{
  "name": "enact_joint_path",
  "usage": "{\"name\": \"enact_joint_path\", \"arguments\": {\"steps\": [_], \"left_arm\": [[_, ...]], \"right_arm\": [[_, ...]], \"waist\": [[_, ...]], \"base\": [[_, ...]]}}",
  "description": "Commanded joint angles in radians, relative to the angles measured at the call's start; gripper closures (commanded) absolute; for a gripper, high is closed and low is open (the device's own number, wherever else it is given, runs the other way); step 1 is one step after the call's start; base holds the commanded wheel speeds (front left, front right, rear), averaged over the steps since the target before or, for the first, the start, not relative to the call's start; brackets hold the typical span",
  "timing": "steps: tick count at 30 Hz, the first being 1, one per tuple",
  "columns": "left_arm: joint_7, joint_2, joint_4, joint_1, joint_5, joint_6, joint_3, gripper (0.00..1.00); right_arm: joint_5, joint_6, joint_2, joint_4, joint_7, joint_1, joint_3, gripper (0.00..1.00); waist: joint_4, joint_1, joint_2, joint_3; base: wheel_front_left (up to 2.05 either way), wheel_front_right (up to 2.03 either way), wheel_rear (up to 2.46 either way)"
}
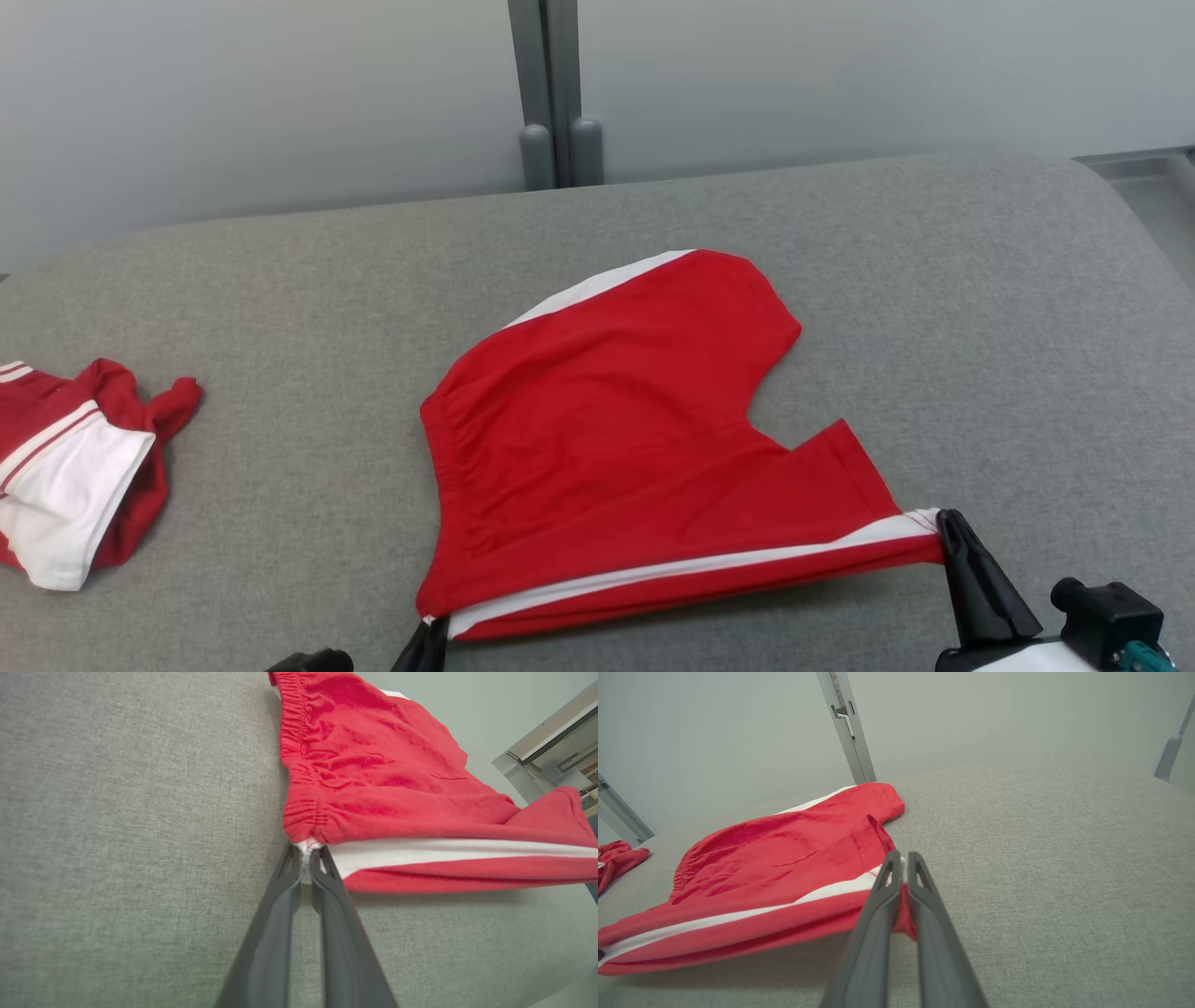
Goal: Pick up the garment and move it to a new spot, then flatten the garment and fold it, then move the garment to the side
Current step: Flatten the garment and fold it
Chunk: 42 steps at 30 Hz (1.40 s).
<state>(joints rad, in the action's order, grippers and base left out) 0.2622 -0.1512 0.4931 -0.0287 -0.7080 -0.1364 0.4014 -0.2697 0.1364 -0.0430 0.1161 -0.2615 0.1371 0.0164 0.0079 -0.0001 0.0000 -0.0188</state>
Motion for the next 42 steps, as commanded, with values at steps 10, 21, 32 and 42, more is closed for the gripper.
{"name": "enact_joint_path", "arguments": {"steps": [10,21,32,42], "left_arm": [[0.004,-0.041,-0.074,0.058,0.014,0.011,0.031,1.00],[0.004,-0.056,-0.120,0.325,-0.030,0.008,0.090,1.00],[0.003,-0.055,-0.074,0.549,-0.072,0.008,0.111,1.00],[0.003,-0.030,-0.046,0.591,-0.057,0.008,0.099,0.00]], "right_arm": [[0.003,-0.010,-0.013,-0.079,-0.005,-0.082,0.060,1.00],[0.137,-0.008,-0.011,0.048,-0.004,-0.487,0.042,1.00],[0.276,-0.007,-0.011,0.290,-0.003,-0.842,0.052,1.00],[0.285,-0.007,-0.011,0.423,-0.003,-0.933,0.050,0.00]], "waist": [[0.049,0.0001,0.0000,-0.062],[0.099,0.0001,0.0000,-0.245],[0.143,0.0001,0.0000,-0.409],[0.148,0.0001,0.0000,-0.454]], "base": [[0.00,0.00,0.00],[0.00,0.00,0.00],[0.00,0.00,0.00],[0.00,0.00,0.00]]}}
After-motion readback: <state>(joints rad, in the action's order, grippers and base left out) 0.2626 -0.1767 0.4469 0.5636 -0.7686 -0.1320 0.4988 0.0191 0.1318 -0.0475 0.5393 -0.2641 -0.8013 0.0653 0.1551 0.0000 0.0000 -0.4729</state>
